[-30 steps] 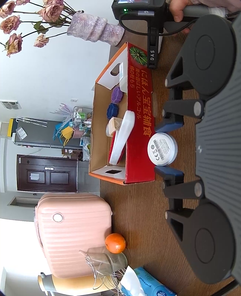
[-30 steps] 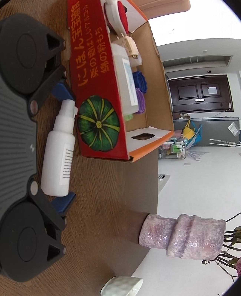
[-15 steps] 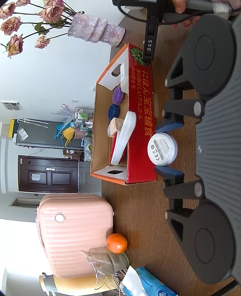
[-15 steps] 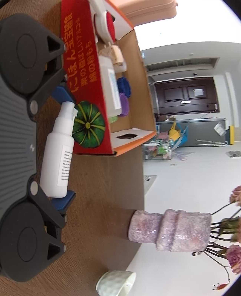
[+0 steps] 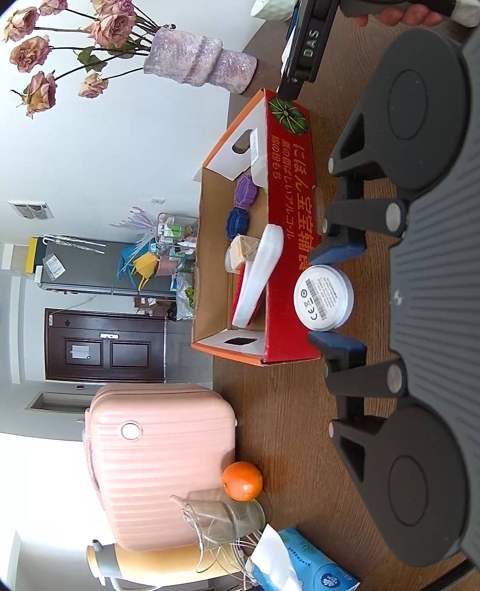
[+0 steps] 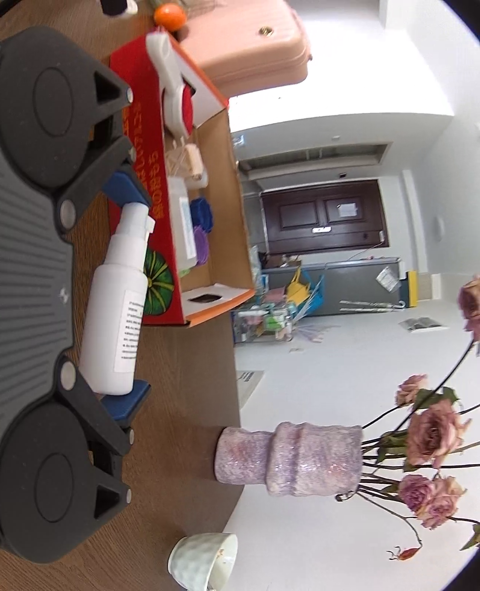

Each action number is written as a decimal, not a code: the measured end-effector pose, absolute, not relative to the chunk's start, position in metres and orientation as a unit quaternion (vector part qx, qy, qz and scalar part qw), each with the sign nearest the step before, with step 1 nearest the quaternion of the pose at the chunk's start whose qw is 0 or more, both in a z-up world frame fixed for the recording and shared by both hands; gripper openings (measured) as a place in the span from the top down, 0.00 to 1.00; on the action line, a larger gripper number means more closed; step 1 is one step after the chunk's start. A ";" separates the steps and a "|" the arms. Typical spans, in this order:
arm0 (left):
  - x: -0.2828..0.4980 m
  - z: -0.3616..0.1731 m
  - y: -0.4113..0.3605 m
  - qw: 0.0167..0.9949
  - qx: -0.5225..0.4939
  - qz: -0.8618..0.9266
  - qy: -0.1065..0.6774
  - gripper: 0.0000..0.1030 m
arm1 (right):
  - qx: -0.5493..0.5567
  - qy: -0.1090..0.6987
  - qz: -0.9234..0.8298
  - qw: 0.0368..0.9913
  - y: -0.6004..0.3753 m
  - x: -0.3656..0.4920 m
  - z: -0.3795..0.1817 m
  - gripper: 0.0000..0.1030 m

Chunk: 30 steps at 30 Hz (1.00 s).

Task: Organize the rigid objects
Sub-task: 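Carry the white disc and white spray bottle over the red box, then open both tools to drop the disc and spray bottle into the box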

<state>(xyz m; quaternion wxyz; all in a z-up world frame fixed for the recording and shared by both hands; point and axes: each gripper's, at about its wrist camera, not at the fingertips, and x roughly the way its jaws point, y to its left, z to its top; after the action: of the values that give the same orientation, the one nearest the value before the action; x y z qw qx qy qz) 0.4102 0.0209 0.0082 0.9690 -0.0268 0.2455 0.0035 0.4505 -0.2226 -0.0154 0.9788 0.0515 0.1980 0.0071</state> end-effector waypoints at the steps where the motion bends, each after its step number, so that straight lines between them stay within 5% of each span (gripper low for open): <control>1: 0.409 0.009 0.021 0.970 -0.027 0.004 0.243 0.61 | 0.051 0.193 0.011 0.980 -0.222 0.448 -0.013 0.05; 15: 0.426 0.041 0.016 0.978 -0.060 0.013 0.197 0.61 | 0.057 0.142 0.060 0.986 -0.199 0.443 0.012 0.05; 25: 0.509 0.056 -0.001 0.980 -0.071 0.029 0.185 0.60 | 0.054 0.127 0.060 0.989 -0.180 0.517 0.022 0.05; 26: 0.521 0.054 -0.002 0.978 -0.066 0.037 0.193 0.54 | 0.054 0.126 0.054 0.989 -0.179 0.528 0.020 0.05; 27: 0.531 0.052 -0.003 0.977 -0.063 0.043 0.199 0.29 | 0.052 0.122 0.043 0.990 -0.178 0.537 0.018 0.00; 29: 0.544 0.046 0.002 0.976 -0.059 0.066 0.198 0.02 | 0.041 0.129 0.022 0.991 -0.177 0.552 0.013 0.00; 30: 0.547 0.044 0.005 0.977 -0.058 0.072 0.192 0.00 | 0.033 0.140 0.021 0.989 -0.177 0.558 0.010 0.00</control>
<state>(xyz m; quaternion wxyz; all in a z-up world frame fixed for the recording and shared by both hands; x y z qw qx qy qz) 0.5470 0.0052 0.0443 0.9771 -0.0585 0.1919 0.0715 0.5583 -0.1774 0.0103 0.9894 0.0334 0.1400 0.0211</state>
